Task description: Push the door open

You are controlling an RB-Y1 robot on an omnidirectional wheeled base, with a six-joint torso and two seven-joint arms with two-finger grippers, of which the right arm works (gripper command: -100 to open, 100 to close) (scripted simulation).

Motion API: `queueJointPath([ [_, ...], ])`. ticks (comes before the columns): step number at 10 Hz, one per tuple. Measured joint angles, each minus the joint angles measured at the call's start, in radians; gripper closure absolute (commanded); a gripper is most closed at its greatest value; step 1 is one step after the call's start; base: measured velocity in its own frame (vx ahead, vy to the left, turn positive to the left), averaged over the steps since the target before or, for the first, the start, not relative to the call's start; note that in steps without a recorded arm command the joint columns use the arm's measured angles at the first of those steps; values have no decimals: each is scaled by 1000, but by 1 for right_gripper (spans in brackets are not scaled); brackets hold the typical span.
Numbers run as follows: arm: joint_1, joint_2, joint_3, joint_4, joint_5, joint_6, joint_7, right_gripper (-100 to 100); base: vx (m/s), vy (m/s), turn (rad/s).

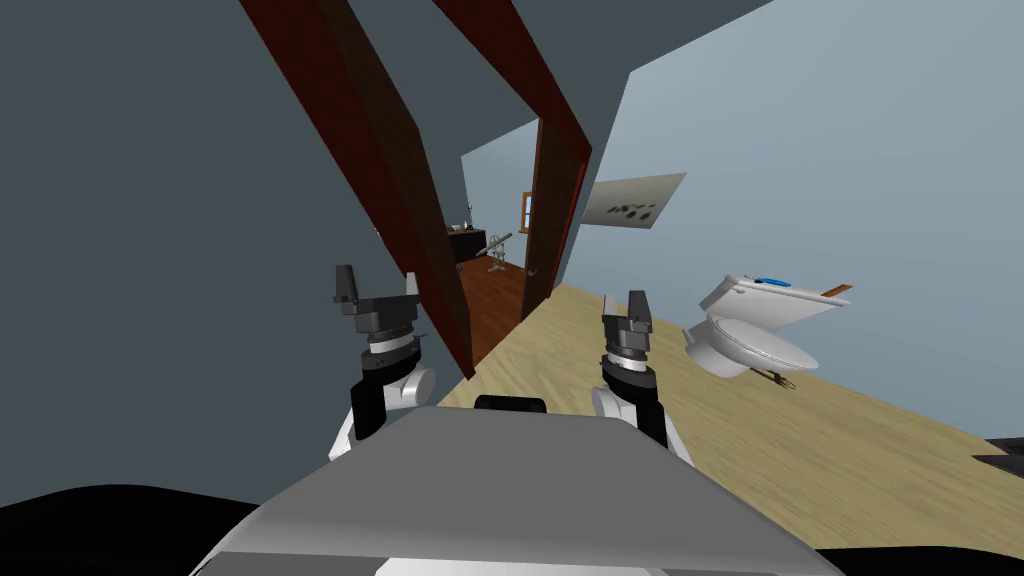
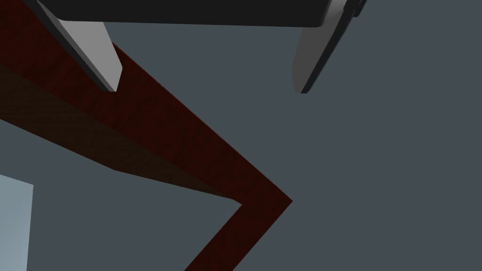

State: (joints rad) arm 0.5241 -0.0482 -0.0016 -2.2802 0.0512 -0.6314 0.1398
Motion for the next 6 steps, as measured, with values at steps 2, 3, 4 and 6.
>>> queueJointPath([
  [2, -13, -7, 7, 41, -7, -8, 3, -100, 119, -95, 169],
  [3, -26, -13, 7, 69, -13, -11, 3, -100, 145, -147, 118],
  [4, -35, -17, 10, 87, -18, -8, 4, -100, 144, -121, 134],
  [6, -50, -27, 15, 136, -30, -13, 5, -100, 136, -105, 124],
])
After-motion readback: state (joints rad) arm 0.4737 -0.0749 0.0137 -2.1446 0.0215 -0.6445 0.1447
